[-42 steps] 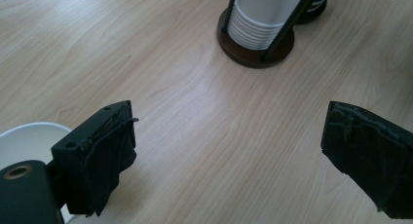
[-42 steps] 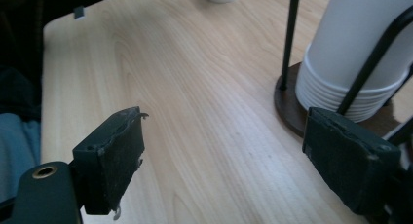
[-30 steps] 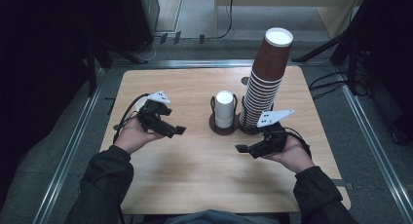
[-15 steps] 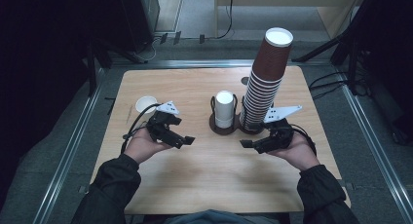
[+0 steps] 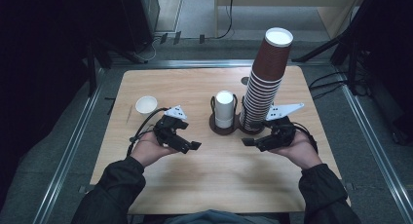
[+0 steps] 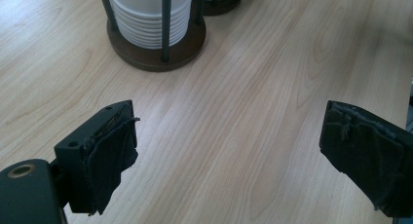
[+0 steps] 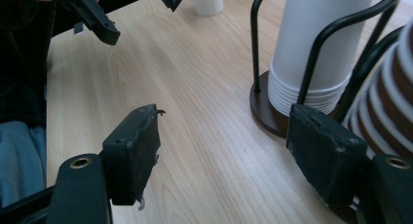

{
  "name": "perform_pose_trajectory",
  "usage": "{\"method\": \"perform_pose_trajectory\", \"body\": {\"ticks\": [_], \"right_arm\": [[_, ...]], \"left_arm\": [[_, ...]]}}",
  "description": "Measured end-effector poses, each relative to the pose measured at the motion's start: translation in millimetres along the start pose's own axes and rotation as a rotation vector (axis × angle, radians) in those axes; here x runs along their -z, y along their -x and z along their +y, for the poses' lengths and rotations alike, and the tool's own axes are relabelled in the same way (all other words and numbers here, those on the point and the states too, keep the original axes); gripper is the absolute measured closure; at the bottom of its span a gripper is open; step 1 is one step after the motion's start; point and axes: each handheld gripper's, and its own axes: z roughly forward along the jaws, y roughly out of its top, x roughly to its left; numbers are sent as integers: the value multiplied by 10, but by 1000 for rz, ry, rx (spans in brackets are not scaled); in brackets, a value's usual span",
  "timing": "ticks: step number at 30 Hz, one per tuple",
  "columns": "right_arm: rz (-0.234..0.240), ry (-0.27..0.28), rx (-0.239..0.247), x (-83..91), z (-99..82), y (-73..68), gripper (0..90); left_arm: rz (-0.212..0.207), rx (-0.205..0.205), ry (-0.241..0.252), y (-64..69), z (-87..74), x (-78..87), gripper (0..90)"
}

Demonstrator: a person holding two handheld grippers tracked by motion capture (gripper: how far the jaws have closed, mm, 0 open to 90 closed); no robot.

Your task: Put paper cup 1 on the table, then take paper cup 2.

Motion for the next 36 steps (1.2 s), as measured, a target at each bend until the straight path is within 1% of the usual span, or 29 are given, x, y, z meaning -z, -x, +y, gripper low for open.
{"method": "perform_pose_trajectory", "body": {"ticks": [4,5,6,7,8,9,12,13,14,15,19,20,21,24,25,26,27,28,29,30,31,35,36], "right_arm": [[-15,10,-4,63,24,7,274],[-27,11,0,116,46,6,273],[-30,10,7,143,61,11,270],[-37,11,8,172,75,13,269],[-37,11,8,172,75,13,269],[-40,8,9,234,109,26,269],[-54,-12,18,338,168,42,269],[-55,-11,17,377,187,49,269],[-55,-11,17,377,187,49,269],[-56,-4,15,464,229,64,269],[-63,22,15,635,313,96,268],[-63,22,15,635,313,96,268],[-75,22,15,707,351,118,266],[-88,14,22,819,411,151,266],[-88,14,22,819,411,151,266],[-98,9,26,859,434,159,266],[-113,5,30,938,483,177,266],[-117,4,27,979,505,189,265],[-117,4,27,979,505,189,265],[-126,2,23,1056,542,217,263],[-134,1,23,1097,557,229,261],[-167,-1,23,1261,648,291,252],[-167,-1,23,1261,648,291,252]], "left_arm": [[-7,7,3,-15,4,26,66],[-9,9,6,-19,7,31,66],[-20,15,8,-30,13,34,66],[-20,15,4,-32,15,33,66],[-20,15,4,-32,15,33,66],[-19,9,-7,-29,18,22,66],[-12,-3,-23,-7,25,-6,67],[-11,-11,-30,-2,29,-13,67],[-11,-11,-30,-2,29,-13,66],[-10,-15,-33,3,32,-20,67],[-16,-18,-33,11,43,-37,67],[-16,-18,-33,11,43,-37,67],[-18,-19,-34,9,45,-36,67],[-20,-20,-33,6,45,-33,67],[-20,-20,-33,6,45,-33,67],[-20,-20,-33,5,44,-33,67],[-20,-19,-37,1,42,-33,67],[-20,-19,-37,1,42,-33,67],[-21,-21,-40,0,41,-34,67],[-26,-22,-44,-3,41,-36,67],[-26,-25,-49,-7,43,-38,67],[-28,-24,-46,-4,50,-34,67],[-28,-24,-46,-4,50,-34,67]]}}
